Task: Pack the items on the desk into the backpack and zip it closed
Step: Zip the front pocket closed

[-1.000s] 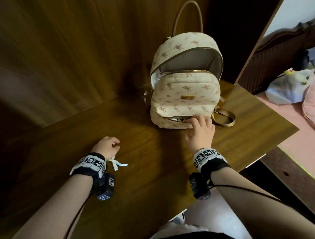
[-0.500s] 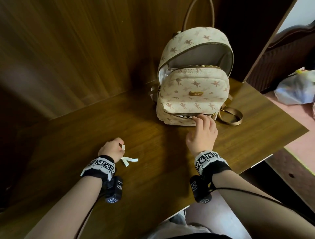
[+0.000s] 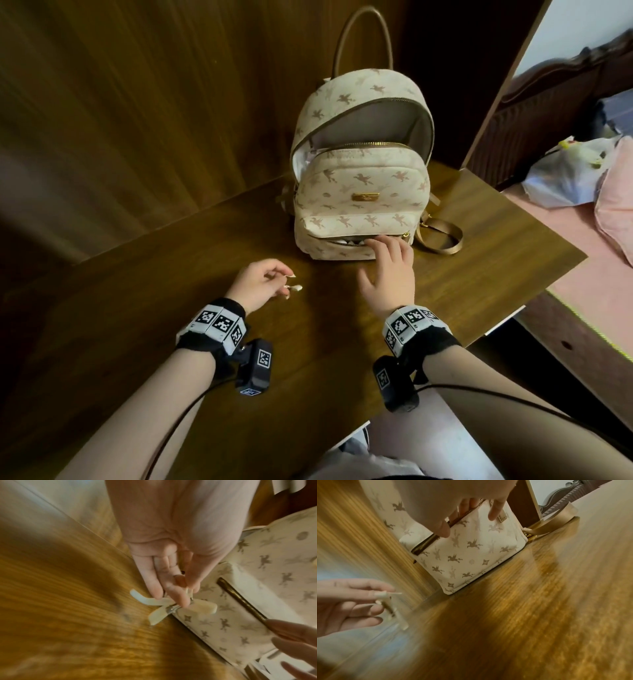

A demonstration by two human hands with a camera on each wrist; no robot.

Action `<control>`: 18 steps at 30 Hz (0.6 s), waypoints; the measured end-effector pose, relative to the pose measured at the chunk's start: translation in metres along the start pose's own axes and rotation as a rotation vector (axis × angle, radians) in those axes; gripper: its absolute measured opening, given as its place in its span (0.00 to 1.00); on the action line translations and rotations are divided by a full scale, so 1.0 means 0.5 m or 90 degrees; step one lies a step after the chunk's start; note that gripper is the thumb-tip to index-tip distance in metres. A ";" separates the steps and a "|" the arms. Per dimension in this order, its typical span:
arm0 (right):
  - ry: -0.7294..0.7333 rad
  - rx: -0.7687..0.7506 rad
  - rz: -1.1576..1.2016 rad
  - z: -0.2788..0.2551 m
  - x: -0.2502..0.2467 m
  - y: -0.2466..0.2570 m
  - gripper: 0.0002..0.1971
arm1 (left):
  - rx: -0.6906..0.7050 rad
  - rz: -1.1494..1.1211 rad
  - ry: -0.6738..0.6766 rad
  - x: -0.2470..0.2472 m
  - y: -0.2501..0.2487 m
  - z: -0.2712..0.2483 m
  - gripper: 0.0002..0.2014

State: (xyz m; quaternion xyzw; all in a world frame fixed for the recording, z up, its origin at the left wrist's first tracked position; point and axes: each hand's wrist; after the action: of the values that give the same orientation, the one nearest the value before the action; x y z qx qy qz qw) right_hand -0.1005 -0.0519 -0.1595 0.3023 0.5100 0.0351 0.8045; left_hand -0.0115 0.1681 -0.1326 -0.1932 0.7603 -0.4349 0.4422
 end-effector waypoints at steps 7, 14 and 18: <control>0.010 -0.026 0.068 0.015 -0.040 -0.017 0.21 | 0.095 -0.091 0.033 0.060 -0.089 0.035 0.08; 0.094 0.034 0.089 0.035 -0.095 -0.004 0.28 | 0.185 -0.138 0.036 0.108 -0.156 0.048 0.06; 0.198 0.070 0.173 0.049 -0.111 0.004 0.20 | 0.218 -0.162 0.034 0.130 -0.176 0.052 0.10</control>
State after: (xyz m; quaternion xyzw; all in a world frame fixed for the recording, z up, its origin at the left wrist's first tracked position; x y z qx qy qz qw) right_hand -0.1059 -0.0817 -0.1067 0.4025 0.5837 0.1621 0.6863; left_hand -0.0323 0.0632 -0.0983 -0.1983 0.6562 -0.6151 0.3895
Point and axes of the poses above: each hand's wrist, its own z-axis towards the middle knuckle, its own x-axis out of the palm, y = z × x, and after that the axes turned 5 degrees about x, right-handed
